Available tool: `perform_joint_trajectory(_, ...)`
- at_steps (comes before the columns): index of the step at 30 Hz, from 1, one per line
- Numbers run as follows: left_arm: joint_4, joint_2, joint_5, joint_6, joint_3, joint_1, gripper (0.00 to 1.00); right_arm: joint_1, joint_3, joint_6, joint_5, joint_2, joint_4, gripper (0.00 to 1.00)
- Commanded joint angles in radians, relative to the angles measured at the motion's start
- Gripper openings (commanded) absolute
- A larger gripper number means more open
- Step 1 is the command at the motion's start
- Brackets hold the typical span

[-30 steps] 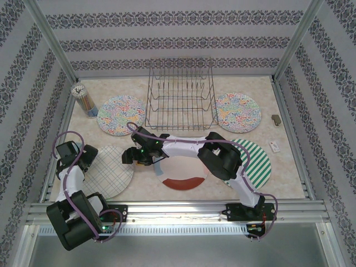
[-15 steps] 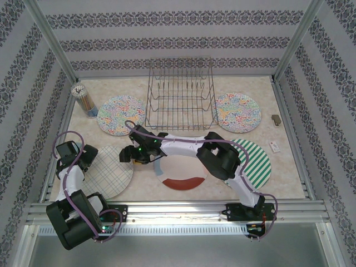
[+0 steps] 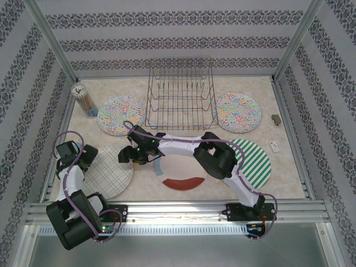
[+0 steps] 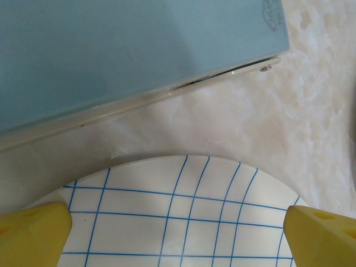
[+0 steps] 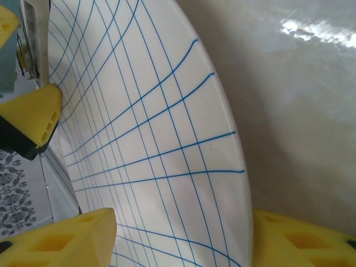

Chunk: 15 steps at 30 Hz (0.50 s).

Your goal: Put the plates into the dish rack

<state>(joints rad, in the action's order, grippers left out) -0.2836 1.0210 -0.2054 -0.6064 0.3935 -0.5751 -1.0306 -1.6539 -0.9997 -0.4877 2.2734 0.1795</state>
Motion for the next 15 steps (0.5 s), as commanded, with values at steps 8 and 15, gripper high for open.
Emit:
perform_joint_trajectory(8, -0.046, 0.005, -0.012, 0.001, -0.013, 0.009, 1.0, -0.009, -0.031, -0.005, -0.038, 0.03, -0.019, 0.36)
perform_joint_trajectory(15, -0.043, -0.001, -0.019, 0.002, -0.016, 0.009, 1.0, -0.003, -0.018, -0.005, -0.037, 0.023, -0.031, 0.14)
